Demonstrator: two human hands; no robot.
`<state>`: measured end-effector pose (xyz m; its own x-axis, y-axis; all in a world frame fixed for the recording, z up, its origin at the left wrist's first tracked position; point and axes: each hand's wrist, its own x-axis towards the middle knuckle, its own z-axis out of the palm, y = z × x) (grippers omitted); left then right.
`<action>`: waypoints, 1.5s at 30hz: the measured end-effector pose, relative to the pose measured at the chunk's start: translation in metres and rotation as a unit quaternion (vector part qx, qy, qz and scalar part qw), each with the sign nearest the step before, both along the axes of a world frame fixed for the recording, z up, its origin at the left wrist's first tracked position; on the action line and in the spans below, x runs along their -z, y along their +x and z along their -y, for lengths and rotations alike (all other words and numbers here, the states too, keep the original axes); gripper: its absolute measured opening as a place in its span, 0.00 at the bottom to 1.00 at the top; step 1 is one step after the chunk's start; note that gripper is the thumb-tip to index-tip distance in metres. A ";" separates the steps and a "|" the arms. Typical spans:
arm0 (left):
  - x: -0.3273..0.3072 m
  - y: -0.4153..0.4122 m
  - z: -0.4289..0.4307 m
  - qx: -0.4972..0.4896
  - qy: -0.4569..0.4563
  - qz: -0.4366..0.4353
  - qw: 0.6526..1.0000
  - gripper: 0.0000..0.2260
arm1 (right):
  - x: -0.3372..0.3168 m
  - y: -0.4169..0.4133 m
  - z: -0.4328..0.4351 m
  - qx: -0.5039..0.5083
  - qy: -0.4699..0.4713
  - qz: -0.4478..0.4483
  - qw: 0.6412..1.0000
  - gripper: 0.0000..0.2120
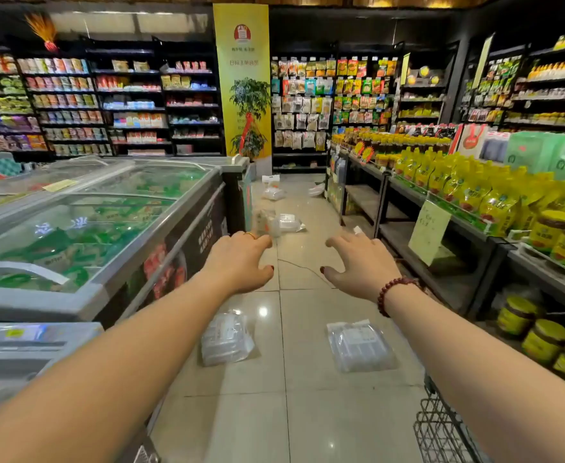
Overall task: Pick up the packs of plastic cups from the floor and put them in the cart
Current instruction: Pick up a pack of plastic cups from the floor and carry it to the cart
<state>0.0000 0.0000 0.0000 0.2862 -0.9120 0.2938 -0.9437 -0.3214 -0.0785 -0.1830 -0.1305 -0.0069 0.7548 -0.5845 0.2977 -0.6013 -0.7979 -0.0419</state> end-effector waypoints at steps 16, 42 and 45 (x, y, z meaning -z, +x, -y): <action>0.152 0.083 0.023 -0.035 0.147 -0.076 0.986 0.22 | 0.160 0.071 0.042 0.030 0.174 -0.096 0.980 0.25; 0.247 0.398 0.206 -0.163 0.272 -0.166 0.934 0.24 | 0.249 0.392 0.290 -0.007 0.261 -0.211 0.942 0.24; 0.249 0.425 0.233 -0.182 0.260 -0.189 0.929 0.23 | 0.247 0.432 0.332 -0.021 0.253 -0.218 0.942 0.24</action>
